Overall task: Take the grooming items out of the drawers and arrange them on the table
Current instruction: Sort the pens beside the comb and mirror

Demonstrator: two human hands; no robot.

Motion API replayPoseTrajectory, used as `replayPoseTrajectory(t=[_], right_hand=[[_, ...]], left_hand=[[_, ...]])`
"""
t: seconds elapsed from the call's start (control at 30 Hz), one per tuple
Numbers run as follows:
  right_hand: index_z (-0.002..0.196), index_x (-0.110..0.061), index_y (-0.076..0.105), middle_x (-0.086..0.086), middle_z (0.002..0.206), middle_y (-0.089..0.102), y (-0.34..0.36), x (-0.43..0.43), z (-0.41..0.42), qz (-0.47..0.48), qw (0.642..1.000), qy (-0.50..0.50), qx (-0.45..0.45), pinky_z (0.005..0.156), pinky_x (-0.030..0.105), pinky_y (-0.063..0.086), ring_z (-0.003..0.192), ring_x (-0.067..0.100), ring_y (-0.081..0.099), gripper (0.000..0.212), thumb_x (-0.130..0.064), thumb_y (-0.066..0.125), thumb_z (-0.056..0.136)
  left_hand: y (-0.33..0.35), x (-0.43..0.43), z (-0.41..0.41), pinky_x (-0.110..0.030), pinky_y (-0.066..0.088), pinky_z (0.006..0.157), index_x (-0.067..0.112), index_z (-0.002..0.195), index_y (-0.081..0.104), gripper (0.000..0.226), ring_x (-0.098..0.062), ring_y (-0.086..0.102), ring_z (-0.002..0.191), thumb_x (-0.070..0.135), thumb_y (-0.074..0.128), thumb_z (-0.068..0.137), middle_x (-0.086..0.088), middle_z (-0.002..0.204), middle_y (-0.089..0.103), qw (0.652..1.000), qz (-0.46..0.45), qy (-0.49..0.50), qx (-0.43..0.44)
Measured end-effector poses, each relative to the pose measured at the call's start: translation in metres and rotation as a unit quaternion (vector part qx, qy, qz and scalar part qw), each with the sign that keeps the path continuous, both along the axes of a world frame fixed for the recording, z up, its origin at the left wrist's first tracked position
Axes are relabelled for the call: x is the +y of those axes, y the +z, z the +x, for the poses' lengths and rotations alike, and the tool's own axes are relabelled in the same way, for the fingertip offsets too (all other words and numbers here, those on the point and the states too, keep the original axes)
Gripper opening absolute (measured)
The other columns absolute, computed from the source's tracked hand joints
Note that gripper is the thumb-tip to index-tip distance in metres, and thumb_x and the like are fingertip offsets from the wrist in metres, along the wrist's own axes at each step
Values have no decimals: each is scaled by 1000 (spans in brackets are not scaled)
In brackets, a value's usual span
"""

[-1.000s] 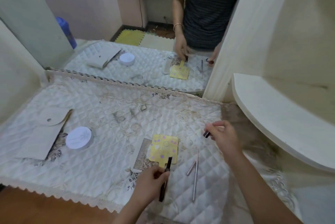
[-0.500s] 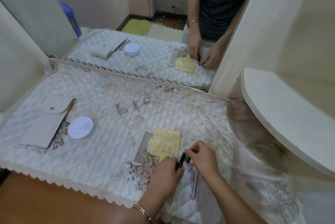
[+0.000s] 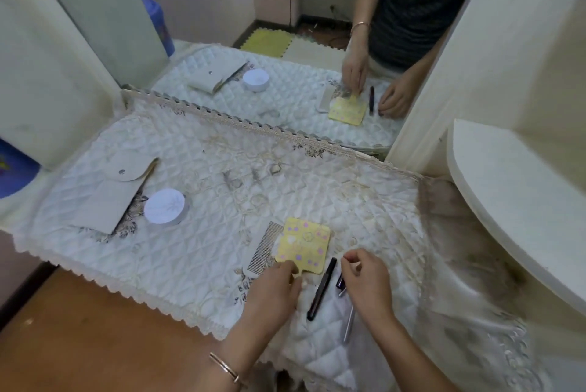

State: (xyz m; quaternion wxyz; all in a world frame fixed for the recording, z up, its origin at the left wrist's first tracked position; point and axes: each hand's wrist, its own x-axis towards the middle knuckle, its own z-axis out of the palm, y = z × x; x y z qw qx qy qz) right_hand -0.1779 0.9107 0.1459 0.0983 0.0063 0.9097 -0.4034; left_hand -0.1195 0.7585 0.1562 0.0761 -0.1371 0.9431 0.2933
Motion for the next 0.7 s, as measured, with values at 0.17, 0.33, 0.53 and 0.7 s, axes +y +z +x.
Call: replayPoseTrajectory(t=[0.17, 0.33, 0.53, 0.7], right_hand=[[77, -23, 58, -6, 77, 59, 11, -18, 0, 10, 998, 51, 24, 70, 28, 47, 85, 18, 57, 15, -12, 56, 86], [99, -12, 65, 4, 97, 67, 13, -80, -6, 30, 991, 127, 36, 87, 37, 49, 99, 22, 58, 15, -16, 56, 87], [114, -17, 59, 4, 115, 60, 19, -199, -6, 57, 970, 233, 36, 95, 33, 40, 111, 20, 51, 30, -27, 55, 87], [132, -19, 42, 4, 138, 42, 15, -299, -2, 88, 954, 287, 10, 101, 31, 34, 124, 23, 38, 53, -33, 57, 82]], left_hand=[[7, -60, 21, -27, 44, 67, 20, 95, 59, 19, -12, 59, 85, 28, 43, 92, 7, 88, 63, 997, -24, 66, 16], [13, -145, 35, -27, 47, 83, 19, 112, 60, 23, -15, 57, 105, 24, 48, 92, 3, 107, 63, 987, -51, 142, 53], [-13, -262, 33, -45, 52, 86, 2, 110, 61, 56, -39, 62, 102, 28, 79, 64, -18, 110, 65, 983, -176, 42, 39], [-37, -318, 40, -36, 13, 113, 15, 119, 47, 73, -25, 43, 117, 64, 43, 65, -5, 117, 67, 978, -203, -57, -1]])
